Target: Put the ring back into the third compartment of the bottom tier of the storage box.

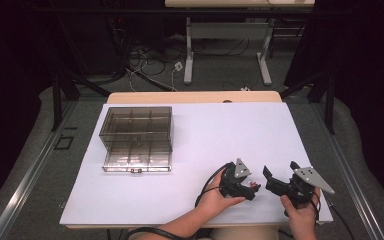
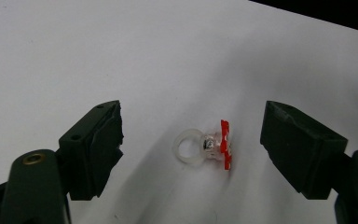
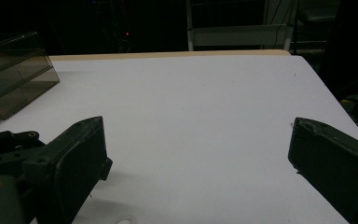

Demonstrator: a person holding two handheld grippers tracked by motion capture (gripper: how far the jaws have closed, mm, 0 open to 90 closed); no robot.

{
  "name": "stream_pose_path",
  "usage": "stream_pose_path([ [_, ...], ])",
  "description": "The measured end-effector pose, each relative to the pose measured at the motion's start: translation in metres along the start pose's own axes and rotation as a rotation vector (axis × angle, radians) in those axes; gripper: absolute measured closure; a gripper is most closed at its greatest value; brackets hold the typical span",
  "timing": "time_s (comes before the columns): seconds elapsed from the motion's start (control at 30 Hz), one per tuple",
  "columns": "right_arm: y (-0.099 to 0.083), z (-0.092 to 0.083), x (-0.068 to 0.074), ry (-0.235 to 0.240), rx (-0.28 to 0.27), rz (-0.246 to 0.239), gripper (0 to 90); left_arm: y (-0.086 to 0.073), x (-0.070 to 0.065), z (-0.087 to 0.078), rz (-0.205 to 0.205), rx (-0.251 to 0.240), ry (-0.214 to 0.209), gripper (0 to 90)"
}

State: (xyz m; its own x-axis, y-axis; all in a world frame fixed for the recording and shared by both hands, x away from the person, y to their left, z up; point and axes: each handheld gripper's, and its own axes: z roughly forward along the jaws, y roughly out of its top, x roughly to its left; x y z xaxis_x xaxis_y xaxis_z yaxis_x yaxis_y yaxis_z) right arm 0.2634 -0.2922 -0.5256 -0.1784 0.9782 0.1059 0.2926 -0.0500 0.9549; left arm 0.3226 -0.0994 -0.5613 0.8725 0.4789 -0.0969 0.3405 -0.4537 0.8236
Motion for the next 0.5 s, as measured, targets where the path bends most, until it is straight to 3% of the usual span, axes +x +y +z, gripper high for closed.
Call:
stream_pose_path([
  [0.17,-0.0001,0.0002,0.0001,0.0,0.004,0.006,4.0,0.001,0.0011,0.0012,0.032,0.016,-0.01,27.1],
  [0.5,-0.0006,0.0007,-0.0004,-0.001,0.002,0.003,4.1,0.0024,0.002,0.0058,0.01,0.058,-0.048,33.4],
])
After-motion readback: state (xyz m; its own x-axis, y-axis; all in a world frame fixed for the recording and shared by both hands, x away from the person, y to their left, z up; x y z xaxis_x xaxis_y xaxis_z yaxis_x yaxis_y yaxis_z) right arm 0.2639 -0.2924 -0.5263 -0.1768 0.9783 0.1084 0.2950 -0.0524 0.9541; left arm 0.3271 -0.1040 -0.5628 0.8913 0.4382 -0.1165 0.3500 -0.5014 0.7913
